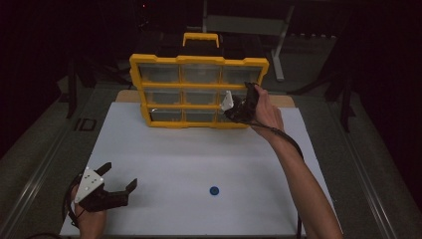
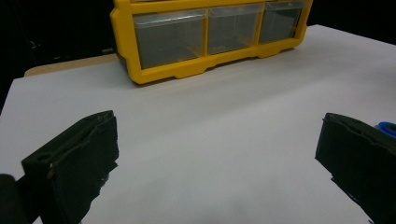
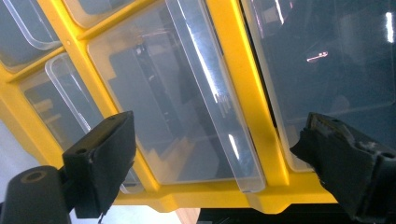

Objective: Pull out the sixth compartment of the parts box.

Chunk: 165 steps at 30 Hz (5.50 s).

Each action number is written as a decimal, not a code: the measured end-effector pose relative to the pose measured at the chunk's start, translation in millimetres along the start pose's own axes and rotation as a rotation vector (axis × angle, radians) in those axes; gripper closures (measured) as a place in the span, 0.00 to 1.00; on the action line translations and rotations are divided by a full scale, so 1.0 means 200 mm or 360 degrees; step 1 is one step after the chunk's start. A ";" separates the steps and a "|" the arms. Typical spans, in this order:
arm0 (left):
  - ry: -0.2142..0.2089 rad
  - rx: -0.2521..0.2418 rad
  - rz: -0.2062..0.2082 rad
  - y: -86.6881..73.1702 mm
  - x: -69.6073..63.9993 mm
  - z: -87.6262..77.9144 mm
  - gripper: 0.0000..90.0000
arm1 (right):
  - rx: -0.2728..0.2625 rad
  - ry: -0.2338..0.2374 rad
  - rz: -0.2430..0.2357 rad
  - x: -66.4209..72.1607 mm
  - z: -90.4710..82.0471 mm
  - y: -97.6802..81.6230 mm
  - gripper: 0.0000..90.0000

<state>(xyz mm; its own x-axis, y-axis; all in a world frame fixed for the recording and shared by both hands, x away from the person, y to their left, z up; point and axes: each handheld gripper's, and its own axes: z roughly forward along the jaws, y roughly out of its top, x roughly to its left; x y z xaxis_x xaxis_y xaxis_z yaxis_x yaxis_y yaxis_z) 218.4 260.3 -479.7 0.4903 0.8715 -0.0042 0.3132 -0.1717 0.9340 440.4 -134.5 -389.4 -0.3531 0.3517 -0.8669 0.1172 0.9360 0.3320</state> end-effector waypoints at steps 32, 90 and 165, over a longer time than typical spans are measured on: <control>-0.0004 0.0001 -0.0001 0.00 0.00 0.00 0.00 | 0.0038 -0.0271 -0.0376 0.08 0.03 0.06 0.17; -0.0001 0.0009 -0.0005 0.00 0.00 0.00 0.00 | -0.0028 -0.0493 -0.0585 0.16 -0.01 -0.04 0.78; 0.0001 0.0014 -0.0004 0.00 0.00 0.01 0.00 | -0.0036 -0.0406 -0.0612 0.18 -0.14 -0.11 0.87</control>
<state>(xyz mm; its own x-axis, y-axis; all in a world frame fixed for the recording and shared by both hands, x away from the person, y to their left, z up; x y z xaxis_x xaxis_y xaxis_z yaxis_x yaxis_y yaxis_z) 219.4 259.1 -480.6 0.4889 0.8723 -0.0064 0.3216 -0.1734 0.9309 399.1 -143.7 -417.2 -0.1269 -0.0254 -0.9916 0.0010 0.9997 -0.0258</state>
